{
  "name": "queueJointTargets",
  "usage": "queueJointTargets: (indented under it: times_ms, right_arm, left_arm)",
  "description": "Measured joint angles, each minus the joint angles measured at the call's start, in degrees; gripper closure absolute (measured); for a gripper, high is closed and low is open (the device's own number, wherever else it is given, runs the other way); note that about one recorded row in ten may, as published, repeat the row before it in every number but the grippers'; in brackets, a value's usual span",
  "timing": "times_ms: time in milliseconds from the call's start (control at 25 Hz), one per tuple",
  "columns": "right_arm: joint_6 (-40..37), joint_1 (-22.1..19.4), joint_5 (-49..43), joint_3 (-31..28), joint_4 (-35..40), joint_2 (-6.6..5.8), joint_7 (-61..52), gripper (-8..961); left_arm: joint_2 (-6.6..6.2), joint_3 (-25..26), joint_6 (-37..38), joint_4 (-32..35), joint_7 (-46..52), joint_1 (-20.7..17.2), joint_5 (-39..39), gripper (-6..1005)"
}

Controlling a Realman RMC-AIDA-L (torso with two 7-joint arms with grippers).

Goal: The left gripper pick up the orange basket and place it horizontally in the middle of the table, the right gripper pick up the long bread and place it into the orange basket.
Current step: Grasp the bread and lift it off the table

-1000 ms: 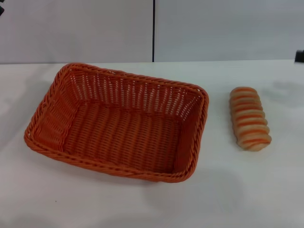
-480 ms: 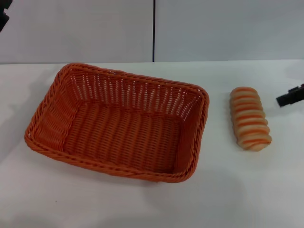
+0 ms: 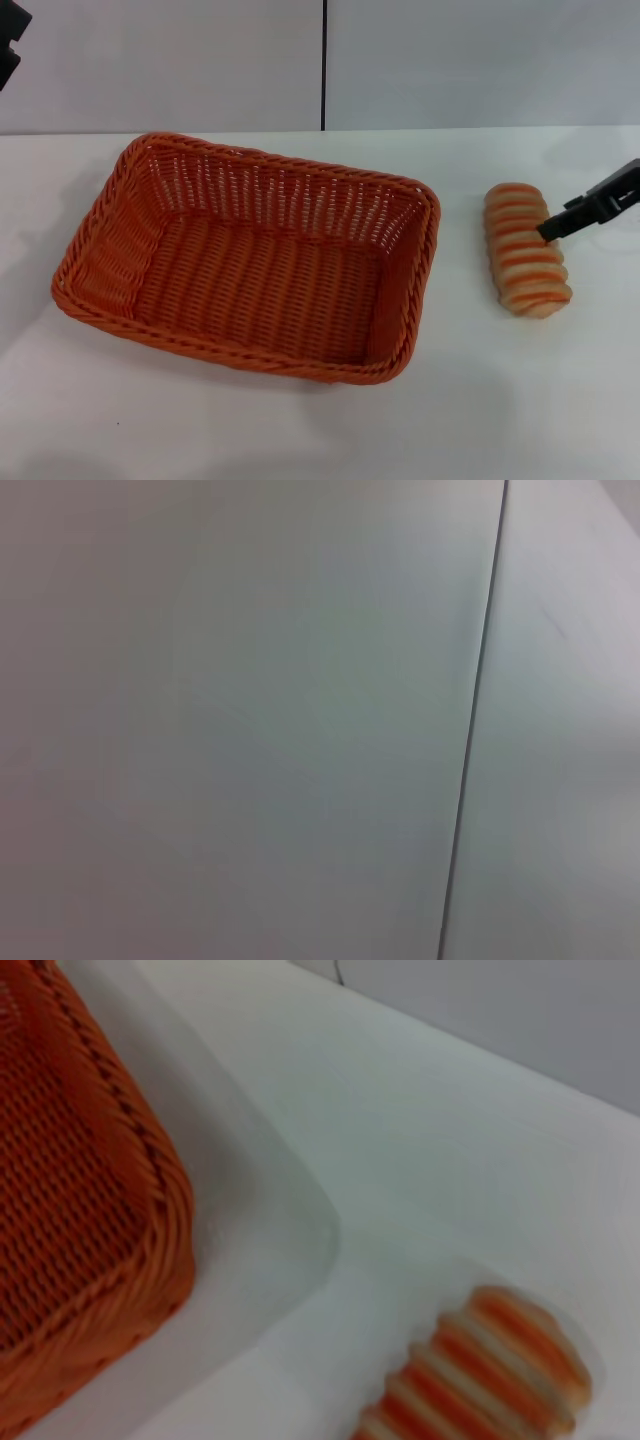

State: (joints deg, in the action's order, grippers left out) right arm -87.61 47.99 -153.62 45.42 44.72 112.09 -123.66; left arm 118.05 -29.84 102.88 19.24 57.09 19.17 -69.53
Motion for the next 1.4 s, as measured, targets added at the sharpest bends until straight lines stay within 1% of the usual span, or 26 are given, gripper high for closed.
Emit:
queueJointTargets:
  times_ms: [120,320,480,600,840,1000,1240,1400]
  right_arm:
    - [1.3,0.1,0.1,0.0,0.3,0.88,0.3,315]
    - [1.9,0.3,0.1,0.1,-0.1,1.08,0.2,315]
    - [2.2,0.3,-0.1,0.1,-0.4,1.40,0.0,250]
    - [3.4,0.6,-0.2,0.3,-2.0,1.64,-0.1,202]
    - [6.5,1.0,-0.3,1.5,-4.5,1.87,-0.3,202]
    - [6.7,1.3,-0.3,2.2,-4.9,1.89,-0.5,201]
    - [8.3,2.2,-0.4,5.5,-6.9,1.97,-0.8,211]
    - [8.4,2.4,-0.5,5.9,-6.6,2.09,-0.9,224]
  left_arm:
    - [0.01,-0.1,0.0,-0.3,0.0,0.0,0.0,342]
    - [-0.02,-0.2,0.1,-0.7,0.0,0.0,0.0,342]
    - [-0.02,-0.2,0.2,-0.7,0.0,-0.1,0.0,344]
    - [-0.01,-0.2,0.3,-0.7,0.0,-0.1,0.0,344]
    - [-0.04,-0.1,0.6,-0.7,0.0,-0.3,0.3,345]
    - [-0.08,-0.1,0.7,-0.7,0.0,-0.3,0.3,346]
    - [-0.10,-0.1,0.7,-0.7,0.0,-0.3,0.2,347]
    - [-0.11,-0.1,0.7,-0.7,0.0,-0.5,0.1,347]
